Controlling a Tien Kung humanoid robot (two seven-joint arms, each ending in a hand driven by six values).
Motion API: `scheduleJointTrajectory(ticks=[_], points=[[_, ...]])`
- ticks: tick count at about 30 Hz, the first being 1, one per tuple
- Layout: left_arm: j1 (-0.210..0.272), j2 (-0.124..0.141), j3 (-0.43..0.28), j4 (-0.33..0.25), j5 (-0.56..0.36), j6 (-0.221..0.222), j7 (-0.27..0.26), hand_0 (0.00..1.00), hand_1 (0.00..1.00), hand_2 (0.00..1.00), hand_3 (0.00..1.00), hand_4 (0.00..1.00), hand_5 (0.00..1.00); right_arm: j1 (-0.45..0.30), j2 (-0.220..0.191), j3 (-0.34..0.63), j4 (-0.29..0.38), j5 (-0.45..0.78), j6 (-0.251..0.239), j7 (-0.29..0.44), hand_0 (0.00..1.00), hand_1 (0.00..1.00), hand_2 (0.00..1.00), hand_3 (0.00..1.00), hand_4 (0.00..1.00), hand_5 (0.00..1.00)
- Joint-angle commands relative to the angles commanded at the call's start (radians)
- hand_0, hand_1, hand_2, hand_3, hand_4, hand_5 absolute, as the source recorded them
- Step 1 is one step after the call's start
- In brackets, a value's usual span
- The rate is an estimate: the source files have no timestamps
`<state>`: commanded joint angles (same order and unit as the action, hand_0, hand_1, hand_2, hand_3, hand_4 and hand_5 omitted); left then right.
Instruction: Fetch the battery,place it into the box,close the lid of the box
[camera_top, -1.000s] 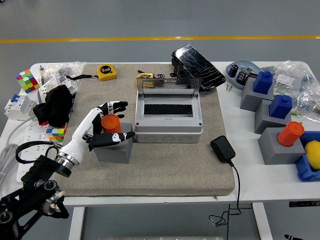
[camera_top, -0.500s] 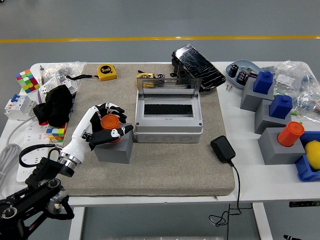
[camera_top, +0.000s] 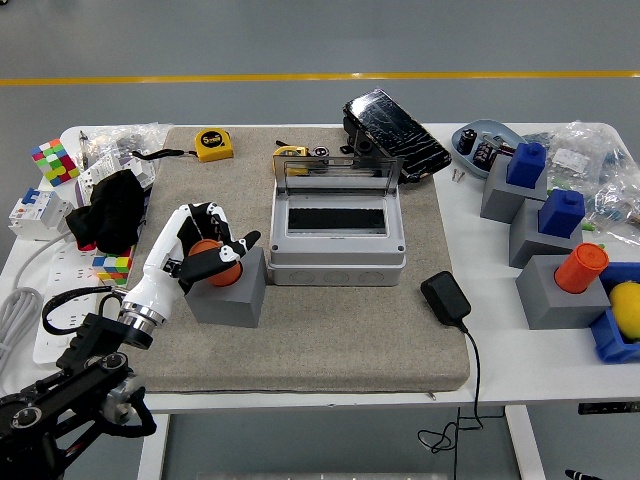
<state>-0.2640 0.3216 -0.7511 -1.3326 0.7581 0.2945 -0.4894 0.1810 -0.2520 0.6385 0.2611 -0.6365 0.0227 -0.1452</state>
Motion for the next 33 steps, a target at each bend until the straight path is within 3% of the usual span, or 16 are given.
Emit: scheduleJointTrajectory(ticks=[6,9,13,17,20,21,26,33], points=[[-0.028,0.0,0.008,-0.015,0.007,0.001,0.002,0.054,0.031,0.114,0.141,0.837,0.002,0.003,0.0,0.0,0.001,0.001,-0.001,0.001,0.666,0.671,0.684,0.532,0.903,0.484],[-0.041,0.0,0.001,-0.032,0.033,-0.005,0.031,0.05,0.023,0.109,0.138,0.846,0.002,0.003,0.0,0.001,0.001,0.001,-0.001,0.002,0.668,0.671,0.684,0.532,0.903,0.484],[-0.075,0.003,-0.012,-0.069,0.127,-0.024,0.133,0.05,0.023,0.109,0.138,0.846,0.002,0.003,-0.002,-0.001,0.0,0.002,-0.002,0.001,0.668,0.671,0.684,0.532,0.903,0.484],[-0.139,0.004,-0.002,-0.105,0.266,-0.029,0.248,0.045,0.019,0.107,0.136,0.873,0.002,0.004,-0.004,-0.002,0.0,0.003,-0.002,0.002,0.666,0.671,0.685,0.532,0.902,0.482],[-0.212,-0.006,0.033,-0.118,0.347,-0.024,0.332,0.045,0.019,0.107,0.136,0.873,0.002,0.004,-0.006,-0.006,0.0,0.005,-0.002,0.002,0.666,0.671,0.685,0.532,0.902,0.482],[-0.245,-0.016,0.053,-0.117,0.375,-0.02,0.369,0.04,0.019,0.11,0.139,0.998,0.002,0.004,-0.007,-0.007,0.0,0.006,-0.003,0.002,0.666,0.671,0.685,0.532,0.903,0.482],[-0.378,-0.062,0.144,-0.081,0.444,0.005,0.516,0.04,0.019,0.11,0.139,0.998,0.002,0.007,-0.01,-0.016,0.001,0.01,-0.003,0.002,0.666,0.671,0.685,0.532,0.903,0.482],[-0.523,-0.136,0.264,-0.006,0.472,0.044,0.634,0.041,0.028,0.124,0.159,0.998,0.002,0.011,-0.017,-0.03,0.002,0.014,-0.003,0.001,0.668,0.671,0.685,0.531,0.901,0.481]])
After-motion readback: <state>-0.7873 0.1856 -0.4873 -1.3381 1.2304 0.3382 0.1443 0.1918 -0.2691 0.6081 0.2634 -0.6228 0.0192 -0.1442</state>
